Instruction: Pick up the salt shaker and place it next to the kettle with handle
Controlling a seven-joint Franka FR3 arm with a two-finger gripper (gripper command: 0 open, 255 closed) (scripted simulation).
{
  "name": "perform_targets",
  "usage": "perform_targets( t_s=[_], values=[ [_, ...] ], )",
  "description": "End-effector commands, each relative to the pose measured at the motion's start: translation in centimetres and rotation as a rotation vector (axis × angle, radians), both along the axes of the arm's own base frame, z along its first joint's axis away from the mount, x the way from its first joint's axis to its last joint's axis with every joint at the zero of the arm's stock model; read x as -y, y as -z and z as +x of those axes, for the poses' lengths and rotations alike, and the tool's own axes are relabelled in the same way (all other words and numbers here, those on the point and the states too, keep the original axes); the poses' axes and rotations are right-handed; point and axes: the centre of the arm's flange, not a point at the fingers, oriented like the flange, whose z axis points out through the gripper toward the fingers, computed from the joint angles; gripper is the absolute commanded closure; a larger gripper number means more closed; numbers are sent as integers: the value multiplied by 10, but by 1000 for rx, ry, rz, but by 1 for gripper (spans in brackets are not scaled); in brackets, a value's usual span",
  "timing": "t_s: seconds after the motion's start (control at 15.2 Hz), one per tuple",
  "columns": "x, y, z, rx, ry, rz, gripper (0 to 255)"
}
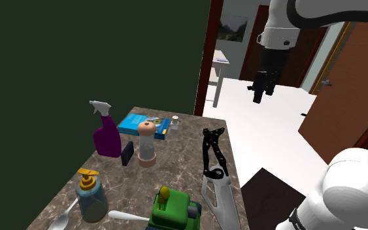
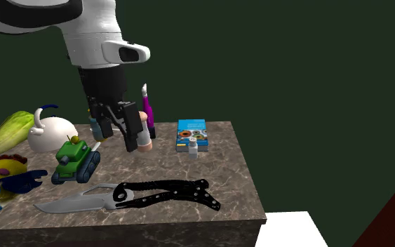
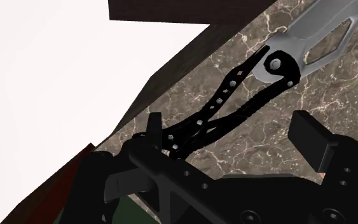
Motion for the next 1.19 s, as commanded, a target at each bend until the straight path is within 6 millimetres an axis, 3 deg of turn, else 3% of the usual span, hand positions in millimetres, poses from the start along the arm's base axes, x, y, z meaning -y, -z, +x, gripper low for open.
perform_targets(
  t_s=[0.0, 1.12],
  values=[
    [0, 0, 0, 0, 0, 0, 0],
    [-61, 112, 180, 36, 48, -10, 0]
  ],
)
